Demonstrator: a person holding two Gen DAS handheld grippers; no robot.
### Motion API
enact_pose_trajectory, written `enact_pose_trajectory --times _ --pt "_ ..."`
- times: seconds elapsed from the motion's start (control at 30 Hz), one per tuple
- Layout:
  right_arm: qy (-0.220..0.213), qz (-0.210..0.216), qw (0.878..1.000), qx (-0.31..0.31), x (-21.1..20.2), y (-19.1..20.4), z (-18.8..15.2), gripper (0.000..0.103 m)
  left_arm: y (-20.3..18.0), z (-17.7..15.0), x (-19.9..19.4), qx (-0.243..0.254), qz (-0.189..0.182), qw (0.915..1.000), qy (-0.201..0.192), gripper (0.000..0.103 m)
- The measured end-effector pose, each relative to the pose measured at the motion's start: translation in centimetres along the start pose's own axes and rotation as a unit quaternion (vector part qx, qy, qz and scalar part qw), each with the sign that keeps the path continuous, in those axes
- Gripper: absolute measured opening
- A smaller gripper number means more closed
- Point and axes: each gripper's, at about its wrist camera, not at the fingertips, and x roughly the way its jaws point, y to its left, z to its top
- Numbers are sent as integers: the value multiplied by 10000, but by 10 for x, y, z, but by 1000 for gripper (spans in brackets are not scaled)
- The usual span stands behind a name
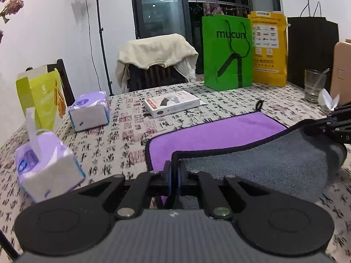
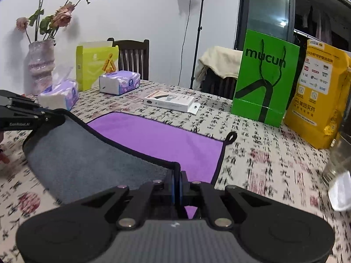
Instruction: Fold towel
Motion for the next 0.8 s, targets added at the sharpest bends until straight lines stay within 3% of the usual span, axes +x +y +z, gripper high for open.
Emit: enact_pose_trajectory --times 0.4,0.8 --pt "253 41 9990 353 76 -41 30 4 16 33 71 -27 117 9998 163 6" --pt "308 -77 9984 476 122 -59 43 4 29 50 123 52 116 9994 319 7"
